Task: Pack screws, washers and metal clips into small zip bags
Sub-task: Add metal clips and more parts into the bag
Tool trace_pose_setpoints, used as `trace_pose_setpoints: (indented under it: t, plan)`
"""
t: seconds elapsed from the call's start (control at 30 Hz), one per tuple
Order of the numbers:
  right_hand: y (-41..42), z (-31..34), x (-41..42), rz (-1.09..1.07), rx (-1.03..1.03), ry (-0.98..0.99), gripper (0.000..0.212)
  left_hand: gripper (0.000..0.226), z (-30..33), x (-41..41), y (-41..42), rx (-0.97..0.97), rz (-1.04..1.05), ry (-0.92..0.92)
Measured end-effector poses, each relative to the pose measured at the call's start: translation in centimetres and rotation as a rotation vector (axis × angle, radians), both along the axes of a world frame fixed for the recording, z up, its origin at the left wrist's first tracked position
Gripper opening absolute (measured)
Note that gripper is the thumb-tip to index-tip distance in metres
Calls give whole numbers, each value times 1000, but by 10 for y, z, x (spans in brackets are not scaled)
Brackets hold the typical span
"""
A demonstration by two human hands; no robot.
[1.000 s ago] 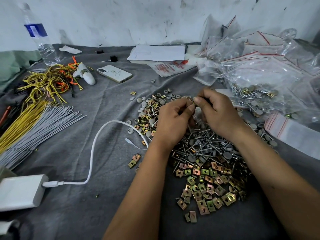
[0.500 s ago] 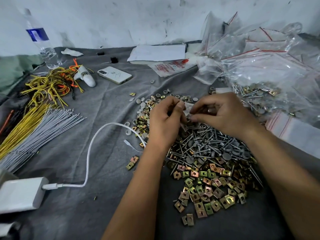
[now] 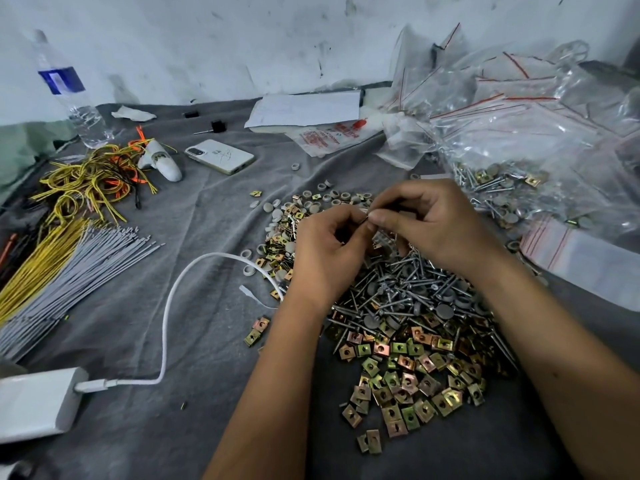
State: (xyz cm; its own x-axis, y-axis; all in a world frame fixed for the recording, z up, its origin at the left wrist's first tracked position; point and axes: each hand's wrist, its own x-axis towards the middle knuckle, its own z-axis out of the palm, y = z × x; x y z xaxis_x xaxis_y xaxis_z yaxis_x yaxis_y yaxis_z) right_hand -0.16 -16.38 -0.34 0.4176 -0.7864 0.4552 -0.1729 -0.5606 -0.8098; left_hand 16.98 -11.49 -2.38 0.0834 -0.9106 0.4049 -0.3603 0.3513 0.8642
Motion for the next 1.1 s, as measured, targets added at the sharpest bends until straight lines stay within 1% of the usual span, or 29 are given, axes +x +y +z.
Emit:
trace_pose_setpoints:
  t: [0.07,0.17,0.23,0.33,0.4,0.5,0.63,0.67,0.73,0.8,0.87,0.93,1.0,1.07,1.1]
  plan:
    - [0,-1,-1,-8,-8,14,6,11,0,0,0,14,-10,-10]
    - [-1,-1,-4,-27,-28,50,6,26,0,1,1,34,-38,-8]
    - [-1,-1,-5,-25,-55,77,6,31,1,1,1,38,-51,-1]
    - [1,1,-2,-50,-140,141,5,28,1,-1,1,49,-60,12]
    - [2,1,0,-72,-138,141,6,27,2,-2,2,51,-47,34]
    - [-1,1,-5,-87,-106,106,3,32,4,-1,3,42,-5,90]
    - [-1,-1,-4,-67,-199,258,5,34,9,-2,6,41,7,95]
    - [-1,-2,-2,-78,-213,265,5,34,9,-3,7,44,13,91]
    - [-2,-3,-2,-140,-212,238,4,33,9,-3,7,36,35,83]
    - [-5,-6,-4,-216,-203,246,11,32,10,-3,8,22,51,89]
    - [-8,-8,-4,-258,-181,359,22,34,12,-4,9,16,54,109]
    - [-9,-10,-1,-255,-157,491,27,36,12,-4,10,3,66,118]
    - [-9,-9,3,-241,-146,520,22,38,13,-4,10,-21,91,117]
    - [-9,-5,6,-240,-115,480,13,37,15,-3,9,-36,127,123]
    - [-9,-2,7,-245,-101,458,13,35,16,-3,9,-36,162,121]
